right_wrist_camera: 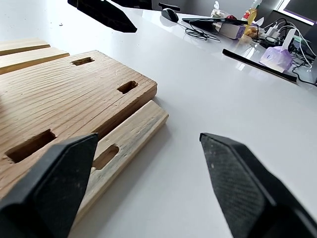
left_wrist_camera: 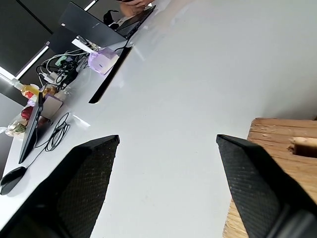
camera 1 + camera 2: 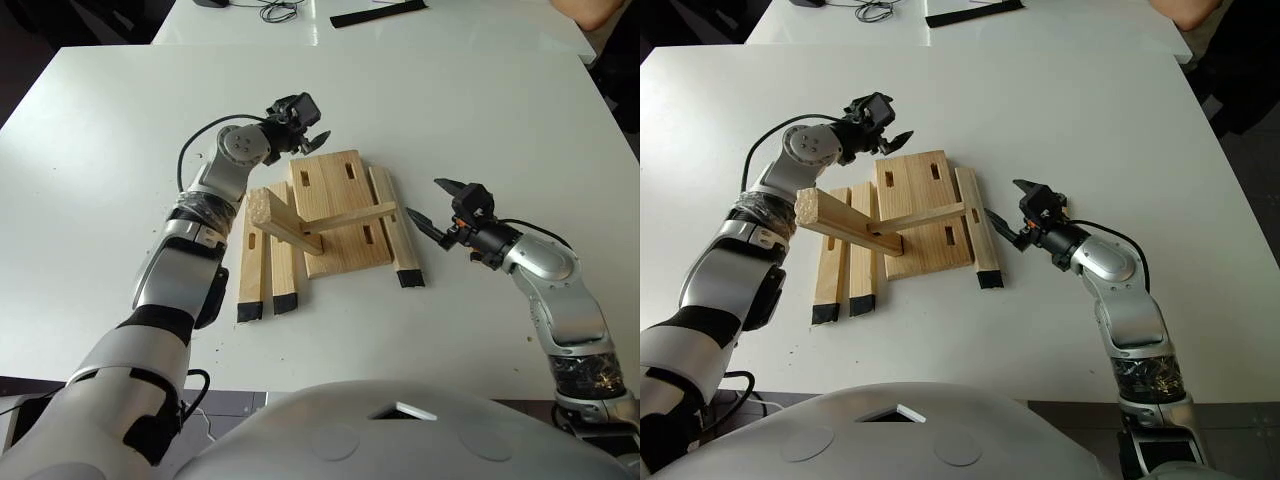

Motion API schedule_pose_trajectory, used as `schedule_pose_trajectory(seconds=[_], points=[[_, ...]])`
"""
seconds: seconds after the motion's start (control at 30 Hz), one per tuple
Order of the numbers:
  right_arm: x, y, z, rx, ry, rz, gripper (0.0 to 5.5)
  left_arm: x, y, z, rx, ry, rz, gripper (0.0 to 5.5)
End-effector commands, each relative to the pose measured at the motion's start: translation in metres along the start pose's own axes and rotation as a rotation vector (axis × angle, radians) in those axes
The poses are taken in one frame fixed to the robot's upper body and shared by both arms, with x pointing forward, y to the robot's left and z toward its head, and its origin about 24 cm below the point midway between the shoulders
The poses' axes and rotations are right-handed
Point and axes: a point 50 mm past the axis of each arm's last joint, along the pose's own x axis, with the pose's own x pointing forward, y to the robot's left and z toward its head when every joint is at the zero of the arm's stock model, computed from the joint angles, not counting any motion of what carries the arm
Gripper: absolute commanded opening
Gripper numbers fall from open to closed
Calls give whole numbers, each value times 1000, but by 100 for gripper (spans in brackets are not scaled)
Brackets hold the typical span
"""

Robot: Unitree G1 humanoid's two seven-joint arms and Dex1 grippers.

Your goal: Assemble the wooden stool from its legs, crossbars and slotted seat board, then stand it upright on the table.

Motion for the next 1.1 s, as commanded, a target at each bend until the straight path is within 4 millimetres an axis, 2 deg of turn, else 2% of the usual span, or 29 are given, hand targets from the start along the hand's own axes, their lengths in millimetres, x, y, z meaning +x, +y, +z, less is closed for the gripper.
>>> schedule_pose_trajectory(seconds=[0.03,0.2,0.5,0.7,0.83,1.1], points=[[-1,0,3,-3,-6,3,380,-3,-8,-17,75,50,-68,366],[-6,-2,2,-8,5,-5,380,-11,-31,-36,130,62,-224,366],[-10,-1,5,-25,20,4,380,-7,-51,-28,72,-60,-320,366],[-16,-20,16,-71,11,-23,380,-13,-70,-36,50,-92,-391,366],[-19,-28,23,-94,6,-28,380,-24,-82,-44,75,-106,-476,366],[-26,-25,20,-86,27,-48,380,-35,-83,-41,62,-159,-576,366]])
